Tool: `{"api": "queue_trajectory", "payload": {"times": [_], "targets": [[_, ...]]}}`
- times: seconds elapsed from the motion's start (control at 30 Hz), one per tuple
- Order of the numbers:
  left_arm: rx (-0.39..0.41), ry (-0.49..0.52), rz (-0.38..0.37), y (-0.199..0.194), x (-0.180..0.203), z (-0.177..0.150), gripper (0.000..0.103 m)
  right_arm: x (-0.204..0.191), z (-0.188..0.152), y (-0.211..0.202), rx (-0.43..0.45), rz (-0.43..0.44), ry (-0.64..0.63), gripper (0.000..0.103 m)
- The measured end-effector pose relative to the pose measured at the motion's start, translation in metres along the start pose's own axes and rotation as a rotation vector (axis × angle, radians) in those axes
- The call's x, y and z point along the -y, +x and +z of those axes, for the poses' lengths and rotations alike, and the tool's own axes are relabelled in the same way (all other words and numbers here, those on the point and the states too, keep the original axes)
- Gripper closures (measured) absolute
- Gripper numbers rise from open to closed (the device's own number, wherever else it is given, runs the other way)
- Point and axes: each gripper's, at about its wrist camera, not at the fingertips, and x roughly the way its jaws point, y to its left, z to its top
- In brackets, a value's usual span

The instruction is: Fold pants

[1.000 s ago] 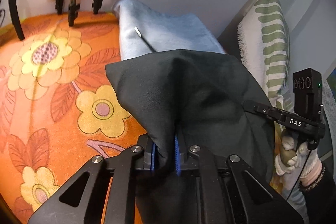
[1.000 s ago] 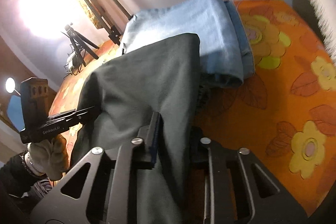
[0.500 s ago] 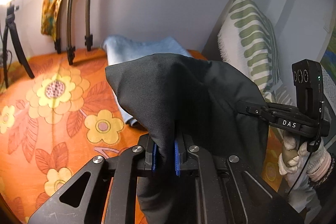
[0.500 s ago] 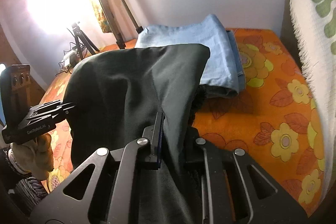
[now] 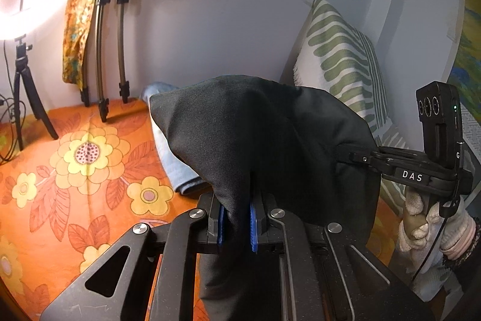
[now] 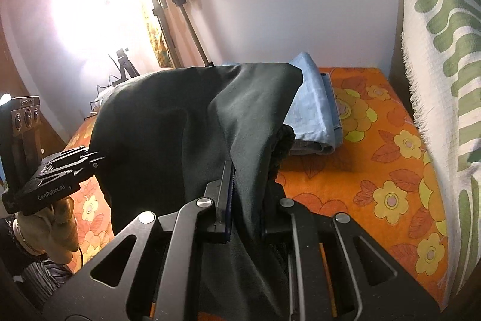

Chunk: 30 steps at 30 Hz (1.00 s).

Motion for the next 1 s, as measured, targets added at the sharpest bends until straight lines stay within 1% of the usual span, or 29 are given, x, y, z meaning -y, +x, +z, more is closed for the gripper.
{"api": "queue_trajectory", "payload": {"times": [0.2, 0.3, 0.4, 0.53, 0.8, 0.9, 1.0], "targets": [[0.029, 0.004, -0.016, -0.01, 0.003, 0.013, 0.093, -0.005, 0.011, -0.015, 0.043, -0.007, -0.001, 0.09], [0.049, 0.026, -0.011, -0.012, 0.005, 0.026, 0.093, -0.005, 0.021, -0.022, 0.069, -0.007, -0.004, 0.09], [0.068, 0.026, -0.017, -0.013, 0.005, 0.042, 0.093, -0.004, 0.037, -0.03, 0.109, -0.006, 0.002, 0.09], [0.099, 0.049, -0.006, -0.011, 0.005, 0.066, 0.093, -0.004, 0.058, -0.032, 0.151, -0.006, 0.001, 0.09], [0.126, 0.035, 0.014, 0.014, -0.014, 0.113, 0.093, 0.009, 0.106, -0.01, 0.201, 0.012, 0.026, 0.09], [0.126, 0.042, 0.029, 0.027, -0.02, 0.124, 0.093, 0.016, 0.121, 0.007, 0.205, 0.014, 0.031, 0.09], [0.112, 0.055, 0.049, 0.049, -0.026, 0.133, 0.093, 0.03, 0.136, 0.03, 0.198, 0.023, 0.056, 0.09]]}}
